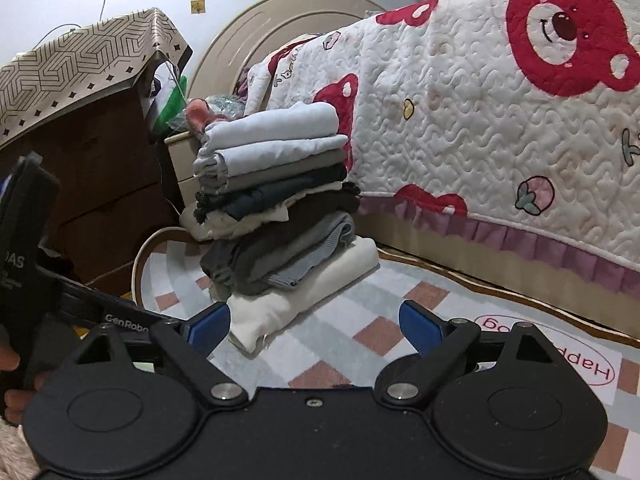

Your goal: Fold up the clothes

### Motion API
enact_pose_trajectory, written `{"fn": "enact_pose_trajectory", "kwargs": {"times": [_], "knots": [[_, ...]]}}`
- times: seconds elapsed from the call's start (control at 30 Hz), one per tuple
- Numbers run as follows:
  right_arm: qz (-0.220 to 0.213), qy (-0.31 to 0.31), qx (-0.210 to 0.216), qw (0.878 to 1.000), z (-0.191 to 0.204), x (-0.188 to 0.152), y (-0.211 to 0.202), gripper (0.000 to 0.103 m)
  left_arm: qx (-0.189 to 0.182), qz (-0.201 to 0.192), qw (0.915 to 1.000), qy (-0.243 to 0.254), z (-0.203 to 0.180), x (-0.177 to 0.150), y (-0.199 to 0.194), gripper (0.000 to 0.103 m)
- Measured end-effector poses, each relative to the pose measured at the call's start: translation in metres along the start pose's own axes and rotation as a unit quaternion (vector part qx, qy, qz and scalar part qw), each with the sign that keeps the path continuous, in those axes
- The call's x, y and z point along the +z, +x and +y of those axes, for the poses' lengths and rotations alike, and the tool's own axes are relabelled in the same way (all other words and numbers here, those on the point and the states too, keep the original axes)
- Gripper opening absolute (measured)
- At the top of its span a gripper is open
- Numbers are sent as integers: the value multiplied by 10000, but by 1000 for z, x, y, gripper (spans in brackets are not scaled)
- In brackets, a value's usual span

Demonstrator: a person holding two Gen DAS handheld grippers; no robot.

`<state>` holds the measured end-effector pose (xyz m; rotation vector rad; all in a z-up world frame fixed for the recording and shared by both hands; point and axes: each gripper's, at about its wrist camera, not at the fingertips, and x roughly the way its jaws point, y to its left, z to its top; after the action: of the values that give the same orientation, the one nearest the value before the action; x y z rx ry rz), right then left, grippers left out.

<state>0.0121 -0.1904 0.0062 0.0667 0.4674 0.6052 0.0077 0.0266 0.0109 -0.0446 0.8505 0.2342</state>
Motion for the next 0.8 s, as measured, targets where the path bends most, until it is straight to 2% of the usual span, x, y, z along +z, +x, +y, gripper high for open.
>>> {"fn": "enact_pose_trajectory", "kwargs": {"times": [0.27, 0.8], "knots": [[-187, 205, -146, 9995, 3, -9, -14, 95, -65, -302, 9995, 94, 0, -9, -17, 103], [-155, 364, -209, 9990, 8, -10, -12, 95, -134, -428, 9989, 115, 2, -12, -24, 103]]}}
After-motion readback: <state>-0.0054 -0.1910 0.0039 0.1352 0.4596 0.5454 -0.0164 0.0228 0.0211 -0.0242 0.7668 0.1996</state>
